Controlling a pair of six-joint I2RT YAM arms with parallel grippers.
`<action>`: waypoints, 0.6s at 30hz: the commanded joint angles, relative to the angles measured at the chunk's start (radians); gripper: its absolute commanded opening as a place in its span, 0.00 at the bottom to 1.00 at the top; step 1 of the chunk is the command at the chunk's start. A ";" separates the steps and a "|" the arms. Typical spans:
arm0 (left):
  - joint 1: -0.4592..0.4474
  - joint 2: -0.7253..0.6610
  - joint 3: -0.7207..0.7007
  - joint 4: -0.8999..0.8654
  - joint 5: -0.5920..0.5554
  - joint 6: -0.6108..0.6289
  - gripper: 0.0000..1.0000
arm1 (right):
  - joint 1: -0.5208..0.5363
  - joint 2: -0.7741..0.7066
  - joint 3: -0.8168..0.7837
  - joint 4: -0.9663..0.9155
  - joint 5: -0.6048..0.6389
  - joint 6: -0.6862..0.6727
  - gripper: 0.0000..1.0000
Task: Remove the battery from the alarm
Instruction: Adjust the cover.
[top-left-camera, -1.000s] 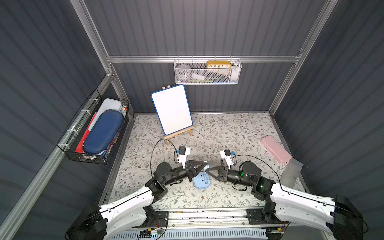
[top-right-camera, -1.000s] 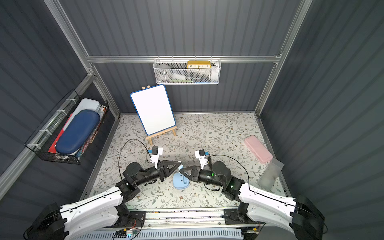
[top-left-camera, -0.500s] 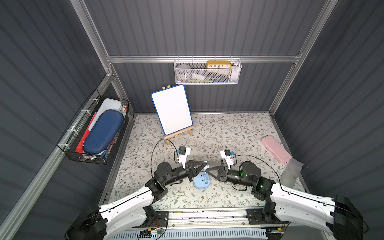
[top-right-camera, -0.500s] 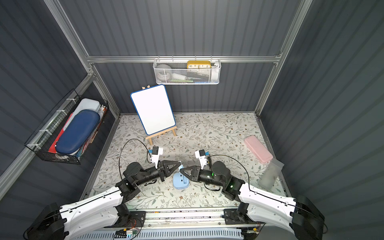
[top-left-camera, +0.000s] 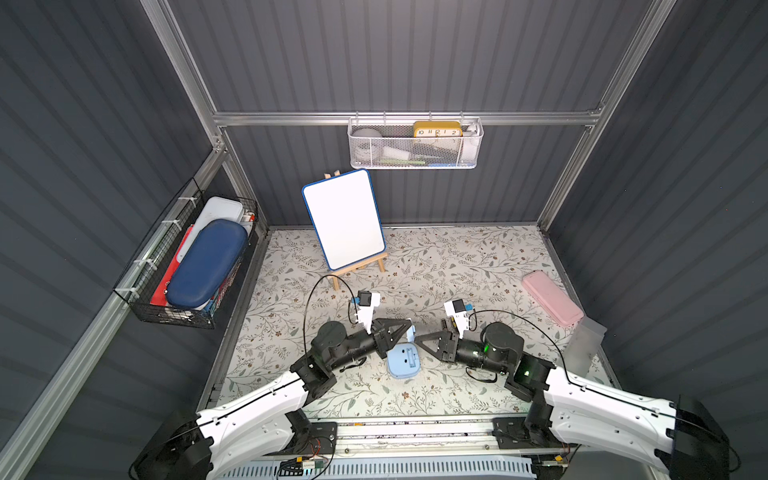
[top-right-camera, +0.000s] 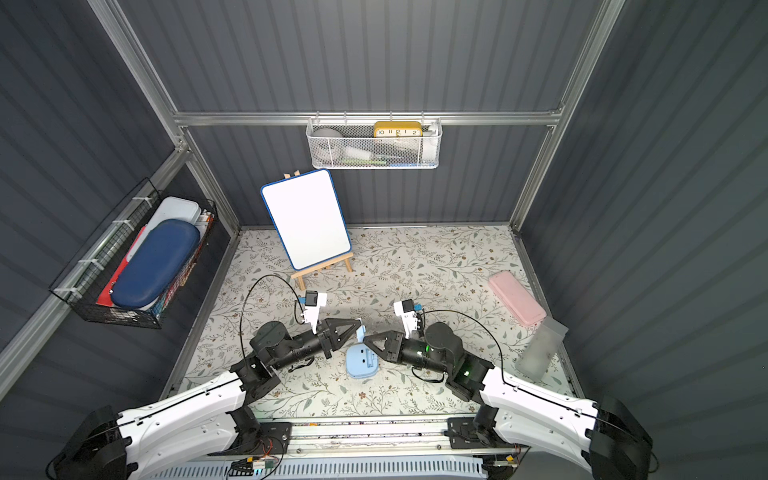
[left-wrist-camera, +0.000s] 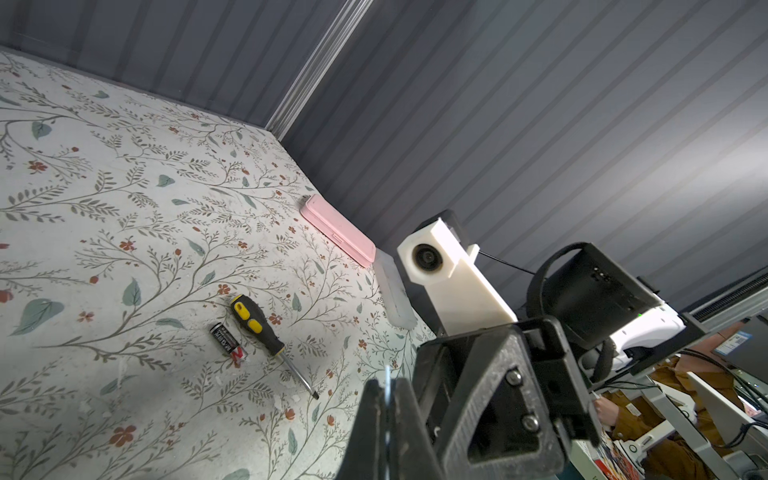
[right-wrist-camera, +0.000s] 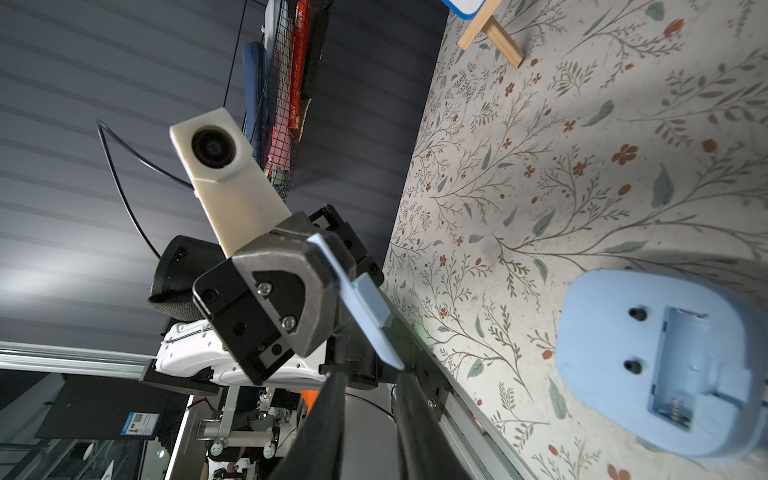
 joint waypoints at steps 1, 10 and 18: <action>0.015 0.020 0.055 -0.083 0.017 -0.006 0.00 | -0.005 -0.094 0.054 -0.276 0.037 -0.149 0.26; 0.078 0.142 0.214 -0.287 0.254 -0.016 0.00 | -0.008 -0.005 0.362 -0.859 0.225 -0.469 0.18; 0.080 0.213 0.265 -0.363 0.283 -0.061 0.00 | -0.013 0.078 0.421 -0.902 0.226 -0.509 0.24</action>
